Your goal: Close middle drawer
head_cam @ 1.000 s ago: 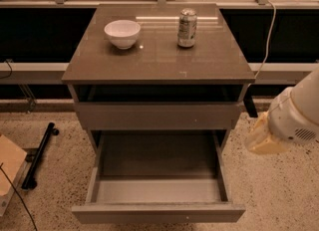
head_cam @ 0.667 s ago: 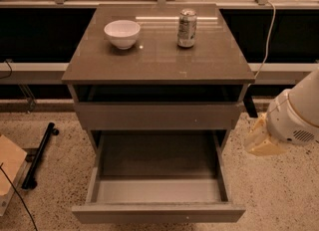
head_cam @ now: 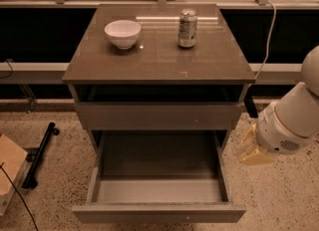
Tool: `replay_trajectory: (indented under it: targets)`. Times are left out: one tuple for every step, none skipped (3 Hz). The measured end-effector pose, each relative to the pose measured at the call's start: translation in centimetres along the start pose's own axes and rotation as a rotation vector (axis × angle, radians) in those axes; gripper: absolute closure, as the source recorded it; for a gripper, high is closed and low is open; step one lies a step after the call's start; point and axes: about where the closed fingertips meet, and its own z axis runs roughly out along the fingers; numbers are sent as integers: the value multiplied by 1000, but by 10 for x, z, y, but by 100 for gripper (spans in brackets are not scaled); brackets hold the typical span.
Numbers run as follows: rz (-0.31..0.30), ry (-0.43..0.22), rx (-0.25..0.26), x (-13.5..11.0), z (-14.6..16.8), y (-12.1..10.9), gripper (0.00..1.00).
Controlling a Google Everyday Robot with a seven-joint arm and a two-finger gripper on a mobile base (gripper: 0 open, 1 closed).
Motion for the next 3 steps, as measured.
replay_trajectory:
  targets:
    - [-14,-25,-46,2,31,2,100]
    - [-17,-48,-86,5,58,4,100]
    - [-25,-82,-143,10,100,8,100]
